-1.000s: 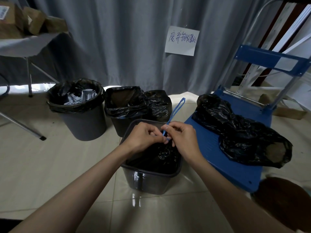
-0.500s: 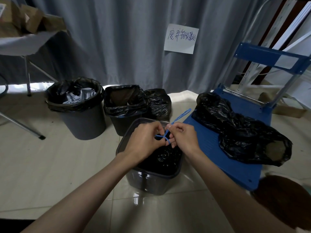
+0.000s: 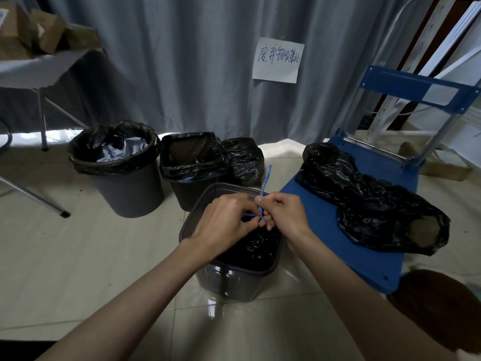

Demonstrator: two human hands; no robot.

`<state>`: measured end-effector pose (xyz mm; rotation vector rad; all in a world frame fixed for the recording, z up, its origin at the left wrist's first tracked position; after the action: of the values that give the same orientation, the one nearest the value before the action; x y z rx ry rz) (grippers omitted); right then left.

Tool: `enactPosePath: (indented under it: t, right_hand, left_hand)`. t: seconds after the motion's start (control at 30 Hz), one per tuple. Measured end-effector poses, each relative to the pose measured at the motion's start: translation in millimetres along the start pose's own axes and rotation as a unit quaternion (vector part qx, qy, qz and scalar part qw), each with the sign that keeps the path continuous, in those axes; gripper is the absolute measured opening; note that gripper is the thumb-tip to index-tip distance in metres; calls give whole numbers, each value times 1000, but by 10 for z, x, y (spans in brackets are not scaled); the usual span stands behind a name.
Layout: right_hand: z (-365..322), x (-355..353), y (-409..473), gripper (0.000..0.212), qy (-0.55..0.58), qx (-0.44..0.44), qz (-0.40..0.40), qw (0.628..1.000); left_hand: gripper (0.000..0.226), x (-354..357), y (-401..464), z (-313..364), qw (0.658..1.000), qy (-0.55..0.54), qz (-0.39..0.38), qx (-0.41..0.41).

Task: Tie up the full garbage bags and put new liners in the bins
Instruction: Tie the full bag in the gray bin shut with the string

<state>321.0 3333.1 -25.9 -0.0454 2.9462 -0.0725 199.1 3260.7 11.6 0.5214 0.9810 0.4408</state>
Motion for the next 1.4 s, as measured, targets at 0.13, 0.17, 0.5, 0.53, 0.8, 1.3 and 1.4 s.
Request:
enactPosePath:
  t: [0.13,0.17,0.5,0.53,0.8,1.3,1.4]
  right_hand:
    - [-53,1,-7,14,3,-29,-8,1000]
    - [-73,0,-9,19,4,-32,-12,999]
    - [-186,143,-124,30,-18,-149,-138,979]
    - [-186,151,-121,31,-20,-154,-136,978]
    - [-224,154,-162,34,-93,-211,-110,967]
    - [-244,148,-236,14,-166,-299,-20,940]
    - [-252,136,-244,10,-187,-305,-16,934]
  left_hand:
    - [6,36,6,-100,998,-24,-29,-49]
    - [4,41,10,-143,996,-37,-36,-75]
    - [6,54,-29,-455,920,-227,-92,-306]
    - [6,56,-42,-464,914,-235,-96,-317]
    - [13,5,-92,-492,861,-286,-114,-406]
    - [18,41,-143,-492,824,-282,-158,-465]
    - [17,28,-122,-484,839,-288,-158,-434]
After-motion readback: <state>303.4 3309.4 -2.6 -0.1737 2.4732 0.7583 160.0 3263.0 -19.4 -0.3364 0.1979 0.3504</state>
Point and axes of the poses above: each hand's wrist, its own y-axis towards the middle knuckle, its own x-axis out of the palm, z = x × y, the point moved 6 cm from there along y, towards the middle knuckle, and after that the axes turned 14 degrees about z, right-handed, at the moved point
